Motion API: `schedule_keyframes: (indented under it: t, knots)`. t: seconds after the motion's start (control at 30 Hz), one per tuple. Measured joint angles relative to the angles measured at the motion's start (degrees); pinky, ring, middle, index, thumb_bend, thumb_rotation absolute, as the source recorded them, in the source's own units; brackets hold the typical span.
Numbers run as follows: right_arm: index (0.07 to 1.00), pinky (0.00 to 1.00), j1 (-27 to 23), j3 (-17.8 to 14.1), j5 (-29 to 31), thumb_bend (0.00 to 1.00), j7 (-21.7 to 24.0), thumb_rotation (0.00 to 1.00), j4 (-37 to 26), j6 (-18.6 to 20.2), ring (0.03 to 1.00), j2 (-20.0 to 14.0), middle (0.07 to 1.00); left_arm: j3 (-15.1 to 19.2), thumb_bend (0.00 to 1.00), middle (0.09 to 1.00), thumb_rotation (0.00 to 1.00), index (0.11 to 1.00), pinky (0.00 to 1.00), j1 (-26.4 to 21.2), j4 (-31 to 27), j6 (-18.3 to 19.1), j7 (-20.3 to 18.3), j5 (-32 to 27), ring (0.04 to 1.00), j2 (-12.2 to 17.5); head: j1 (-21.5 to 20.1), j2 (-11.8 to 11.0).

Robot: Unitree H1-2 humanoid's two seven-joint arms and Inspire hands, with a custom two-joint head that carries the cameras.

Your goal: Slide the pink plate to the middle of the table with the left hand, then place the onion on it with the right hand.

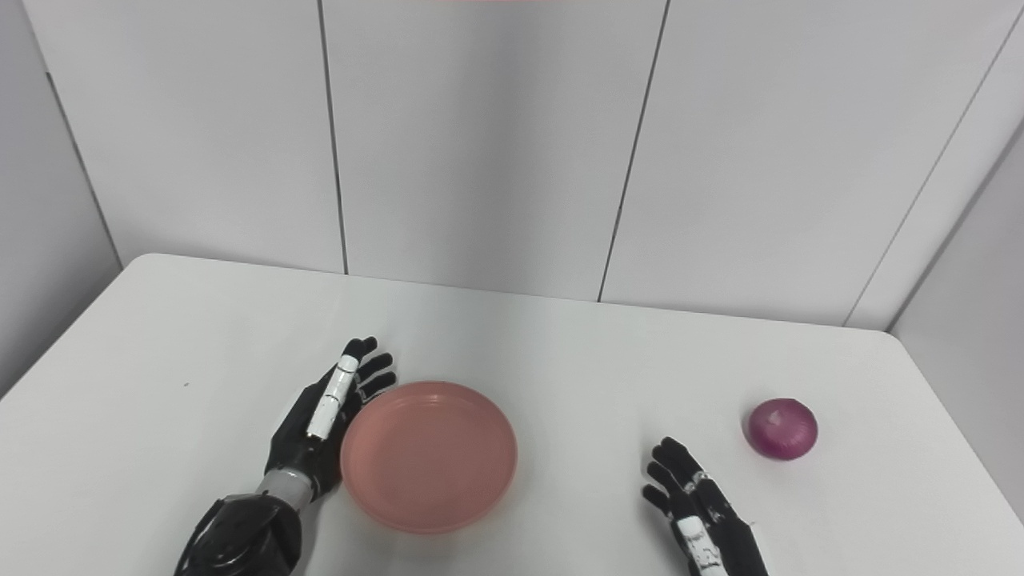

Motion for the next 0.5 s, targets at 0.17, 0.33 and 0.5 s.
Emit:
schedule_keyframes:
  t: [0.17,0.33,0.5]
  knots:
    - [0.863,0.84,-0.06,0.64,-0.06,0.94,-0.44,0.62,-0.33,0.6,0.881,0.67,0.87,-0.88,0.7,0.889,0.79,0.889,0.92,0.16,0.0,-0.23,-0.01,0.0,0.87,-0.16,-1.49,0.35]
    - [0.858,0.83,-0.05,1.21,-0.2,0.92,-1.15,0.63,-0.73,0.82,0.883,1.36,0.873,-1.86,0.71,0.893,0.78,0.891,0.92,0.4,-0.23,-0.21,-0.07,-0.02,0.877,0.0,-1.93,0.53]
    - [0.851,0.83,-0.04,1.63,-0.61,0.92,-1.49,0.63,-0.88,0.82,0.882,1.53,0.868,-3.46,0.7,0.893,0.78,0.898,0.92,1.46,-1.58,0.13,-1.18,-0.03,0.882,0.93,-2.11,0.62]
